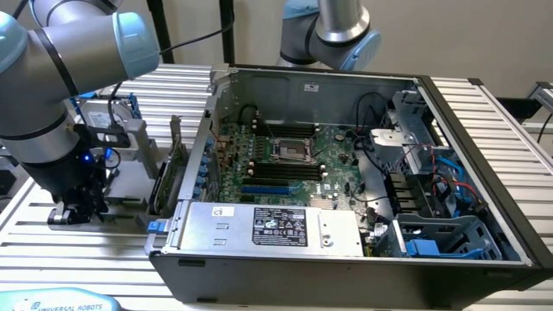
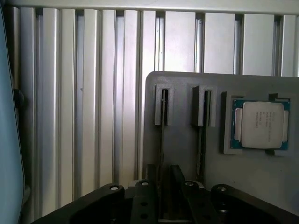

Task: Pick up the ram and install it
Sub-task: 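Pick up the ram and move it above insertion slot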

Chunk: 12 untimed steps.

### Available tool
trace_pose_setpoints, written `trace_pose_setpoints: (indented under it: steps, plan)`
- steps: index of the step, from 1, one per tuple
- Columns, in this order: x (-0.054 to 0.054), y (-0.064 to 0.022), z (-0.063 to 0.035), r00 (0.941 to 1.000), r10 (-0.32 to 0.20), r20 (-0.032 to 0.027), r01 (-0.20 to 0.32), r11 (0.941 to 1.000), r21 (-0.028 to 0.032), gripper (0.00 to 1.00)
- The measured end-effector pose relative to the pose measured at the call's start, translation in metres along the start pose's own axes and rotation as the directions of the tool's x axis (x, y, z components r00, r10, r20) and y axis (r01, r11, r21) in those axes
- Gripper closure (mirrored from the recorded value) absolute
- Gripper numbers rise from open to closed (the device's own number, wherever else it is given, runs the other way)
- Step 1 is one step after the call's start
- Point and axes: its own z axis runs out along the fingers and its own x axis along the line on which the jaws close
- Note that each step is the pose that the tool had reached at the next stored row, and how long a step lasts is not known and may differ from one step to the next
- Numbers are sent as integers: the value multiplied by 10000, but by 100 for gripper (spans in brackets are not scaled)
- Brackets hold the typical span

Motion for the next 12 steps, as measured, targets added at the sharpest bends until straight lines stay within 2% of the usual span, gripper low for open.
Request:
trace_pose_setpoints:
  steps: [6, 7, 10, 12]
  plan:
    - [-3, 0, 1, 10000, 0, -1, 0, 10000, 3, 75]
    - [-3, 0, 1, 10000, 1, -1, -1, 10000, 3, 82]
    - [-3, 0, 1, 10000, 0, -4, 0, 10000, 3, 82]
    - [-3, 0, 1, 10000, 1, -4, -1, 10000, 3, 87]
